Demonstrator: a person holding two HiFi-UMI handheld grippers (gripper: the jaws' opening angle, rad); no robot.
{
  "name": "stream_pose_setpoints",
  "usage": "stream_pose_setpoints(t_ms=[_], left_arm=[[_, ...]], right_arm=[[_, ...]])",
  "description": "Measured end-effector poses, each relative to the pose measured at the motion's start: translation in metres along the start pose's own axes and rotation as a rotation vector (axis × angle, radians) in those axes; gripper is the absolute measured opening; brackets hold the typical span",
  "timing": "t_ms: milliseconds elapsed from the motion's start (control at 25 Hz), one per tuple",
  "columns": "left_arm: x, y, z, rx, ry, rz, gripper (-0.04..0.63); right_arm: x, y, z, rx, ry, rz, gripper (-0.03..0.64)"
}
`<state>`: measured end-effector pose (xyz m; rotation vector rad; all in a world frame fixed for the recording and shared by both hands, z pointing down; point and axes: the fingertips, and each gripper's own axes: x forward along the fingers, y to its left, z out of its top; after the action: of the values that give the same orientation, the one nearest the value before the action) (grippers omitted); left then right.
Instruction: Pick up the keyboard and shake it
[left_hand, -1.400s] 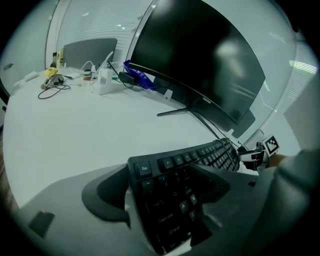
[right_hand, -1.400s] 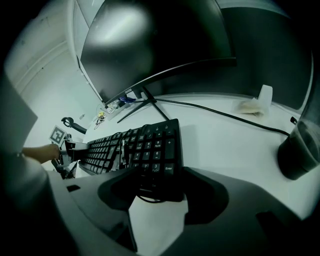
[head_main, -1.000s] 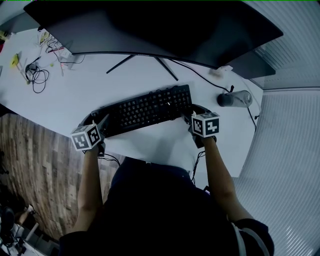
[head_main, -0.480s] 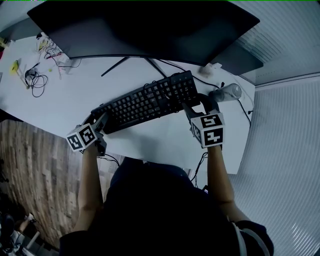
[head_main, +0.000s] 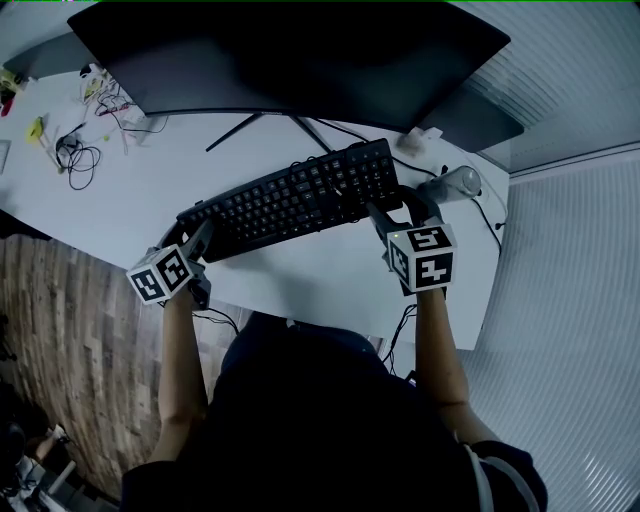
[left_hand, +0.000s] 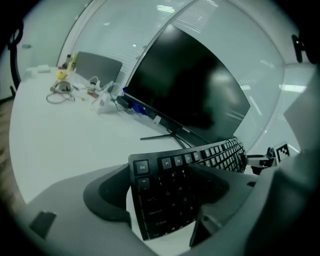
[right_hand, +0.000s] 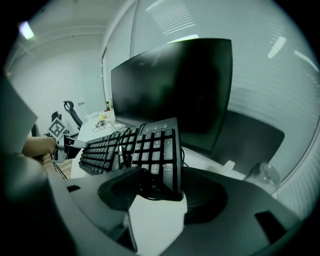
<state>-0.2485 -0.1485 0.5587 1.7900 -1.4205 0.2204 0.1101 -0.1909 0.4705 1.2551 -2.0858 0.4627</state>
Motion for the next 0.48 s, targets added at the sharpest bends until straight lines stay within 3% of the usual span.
stream_pose_setpoints(t_ms=[320,400,480], left_arm=[[-0.054,-0.042,0.076,0.394,-0.118,0.171,0.369],[-0.059,-0.048,0.083,0.444,-0.125,0.194,0.368],[-0.058,-0.045,0.082,0.439,-0.115,0.194,0.37]], right_arm=[[0.031,0.011,-0.054,0.329,0.037,0.172,0.275],[0.036,0.016,-0.062,0.377,0.05,0.205,0.275],[0.035,0.018,-0.063,0.387,0.049,0.207,0.275]])
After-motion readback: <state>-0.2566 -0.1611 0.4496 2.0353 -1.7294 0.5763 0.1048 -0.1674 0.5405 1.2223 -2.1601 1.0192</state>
